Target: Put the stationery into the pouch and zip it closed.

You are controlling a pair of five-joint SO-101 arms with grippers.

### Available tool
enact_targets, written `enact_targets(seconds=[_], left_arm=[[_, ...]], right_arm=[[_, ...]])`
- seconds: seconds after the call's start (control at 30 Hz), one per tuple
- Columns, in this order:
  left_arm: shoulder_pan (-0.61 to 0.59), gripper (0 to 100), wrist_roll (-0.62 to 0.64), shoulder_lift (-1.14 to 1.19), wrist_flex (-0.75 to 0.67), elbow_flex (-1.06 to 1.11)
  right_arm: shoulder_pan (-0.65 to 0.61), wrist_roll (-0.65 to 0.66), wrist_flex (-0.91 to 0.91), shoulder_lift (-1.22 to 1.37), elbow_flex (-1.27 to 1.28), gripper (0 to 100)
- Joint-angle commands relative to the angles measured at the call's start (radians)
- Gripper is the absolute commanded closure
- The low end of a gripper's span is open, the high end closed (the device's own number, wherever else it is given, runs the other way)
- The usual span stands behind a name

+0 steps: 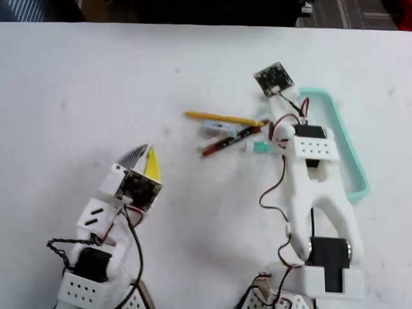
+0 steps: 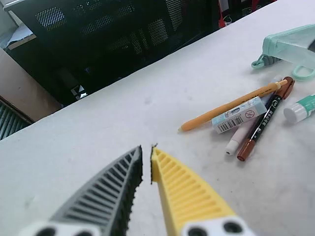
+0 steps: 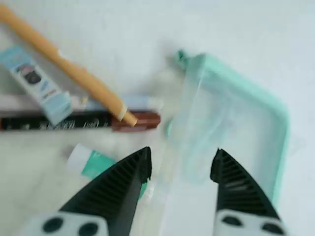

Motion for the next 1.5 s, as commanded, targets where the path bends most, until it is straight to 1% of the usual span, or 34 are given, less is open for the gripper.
enact_targets(seconds=[0.0,0.07,0.13,0.23,0.43,0.5,0.57,0.63,0.67,0.7,0.77,0.87,0.93,1.03,1.13,1.27,1.4,1.47], left_arm=[[0.033,94,0.003,0.001,-0.003,0.0],[0.038,94,0.003,0.001,0.006,0.0],[0.038,94,0.003,0.001,0.012,0.0],[0.038,94,0.003,0.001,0.012,0.0],[0.038,94,0.003,0.001,0.012,-0.002],[0.038,94,0.003,0.001,0.012,-0.002],[0.038,94,0.003,0.001,0.012,-0.002],[0.038,94,0.003,0.001,0.012,-0.002],[0.038,94,0.003,0.001,0.012,-0.002],[0.038,94,0.003,0.001,0.012,-0.002],[0.038,94,0.003,0.001,0.012,-0.002],[0.044,94,0.003,0.001,0.012,-0.002],[0.061,94,0.003,0.001,0.012,-0.002],[0.068,94,0.003,0.001,0.02,-0.002],[0.07,94,0.003,0.001,0.023,-0.002],[0.07,94,0.002,0.001,0.025,-0.002],[0.067,94,0.002,0.001,0.025,-0.002],[0.065,94,0.002,0.001,0.025,-0.002]], right_arm=[[0.008,-0.008,-0.174,0.048,-0.149,80.4],[-0.002,-0.054,-0.272,0.128,-0.209,82.0],[-0.016,-0.087,-0.354,0.226,-0.269,86.7],[-0.016,-0.095,-0.417,0.386,-0.371,92.9],[-0.019,-0.1,-0.42,0.662,-0.606,89.6],[-0.008,-0.167,-0.42,0.727,-0.701,90.3],[0.027,-0.287,-0.404,0.771,-0.793,90.8],[0.054,-0.399,-0.341,0.812,-0.876,90.8],[0.062,-0.423,-0.3,0.835,-0.916,90.8],[0.064,-0.417,-0.246,0.86,-0.957,90.8],[0.056,-0.347,-0.124,0.911,-1.053,91.0],[0.033,-0.199,0.07,0.992,-1.208,91.0],[0.019,-0.138,0.214,1.046,-1.315,91.0],[0.008,-0.124,0.449,1.109,-1.485,91.1],[0.016,-0.124,0.622,1.161,-1.657,91.1],[0.035,-0.124,0.766,1.211,-1.835,91.1],[0.038,-0.12,0.891,1.23,-1.929,91.1],[0.038,-0.063,0.92,1.231,-1.932,91.1]])
